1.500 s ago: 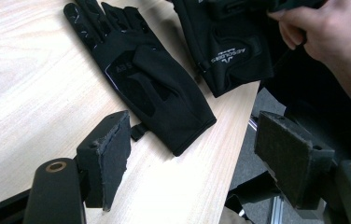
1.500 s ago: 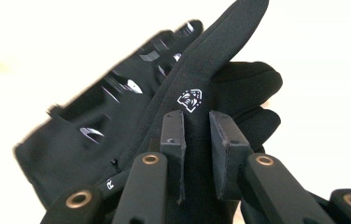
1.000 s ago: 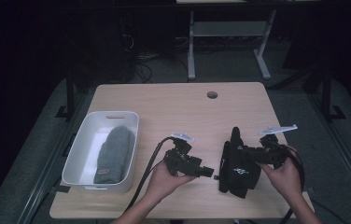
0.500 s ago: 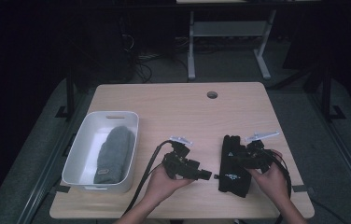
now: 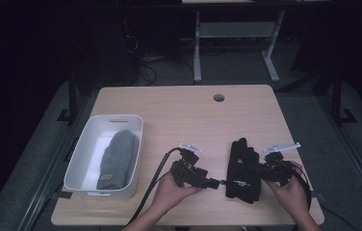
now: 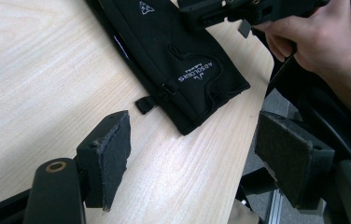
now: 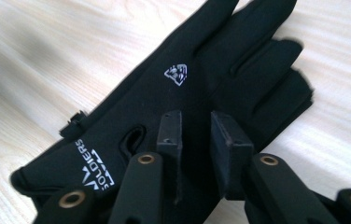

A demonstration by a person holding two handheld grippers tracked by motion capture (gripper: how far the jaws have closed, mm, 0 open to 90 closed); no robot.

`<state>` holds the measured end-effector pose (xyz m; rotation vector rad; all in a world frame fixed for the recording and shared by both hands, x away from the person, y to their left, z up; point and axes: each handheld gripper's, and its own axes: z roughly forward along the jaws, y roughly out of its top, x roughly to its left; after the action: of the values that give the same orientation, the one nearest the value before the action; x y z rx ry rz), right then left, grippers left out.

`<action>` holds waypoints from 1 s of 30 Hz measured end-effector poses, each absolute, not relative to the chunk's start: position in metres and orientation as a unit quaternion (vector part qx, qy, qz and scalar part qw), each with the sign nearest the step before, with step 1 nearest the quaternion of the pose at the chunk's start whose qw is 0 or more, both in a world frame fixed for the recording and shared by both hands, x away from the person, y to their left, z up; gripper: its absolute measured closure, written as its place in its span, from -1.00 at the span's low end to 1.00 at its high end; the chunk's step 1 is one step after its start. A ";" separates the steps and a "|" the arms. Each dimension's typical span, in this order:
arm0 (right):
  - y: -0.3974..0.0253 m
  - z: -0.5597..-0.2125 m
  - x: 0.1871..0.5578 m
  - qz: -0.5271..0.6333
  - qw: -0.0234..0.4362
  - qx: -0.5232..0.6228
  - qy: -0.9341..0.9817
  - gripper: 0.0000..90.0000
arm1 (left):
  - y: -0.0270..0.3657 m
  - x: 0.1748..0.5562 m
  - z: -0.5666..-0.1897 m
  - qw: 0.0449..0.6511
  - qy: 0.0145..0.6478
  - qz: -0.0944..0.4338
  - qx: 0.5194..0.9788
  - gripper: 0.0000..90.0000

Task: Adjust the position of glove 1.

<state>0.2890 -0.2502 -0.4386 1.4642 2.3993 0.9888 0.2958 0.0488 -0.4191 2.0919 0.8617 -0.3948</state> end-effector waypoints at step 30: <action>-0.263 -0.448 0.309 0.372 0.058 0.547 0.748 -0.16 | 0.021 0.300 -0.460 0.349 0.353 -0.182 0.849 -0.24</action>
<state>0.3095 -0.2629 -0.4477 1.6566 2.2653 1.1277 0.3000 0.0209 -0.4605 2.1988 0.9144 -0.4711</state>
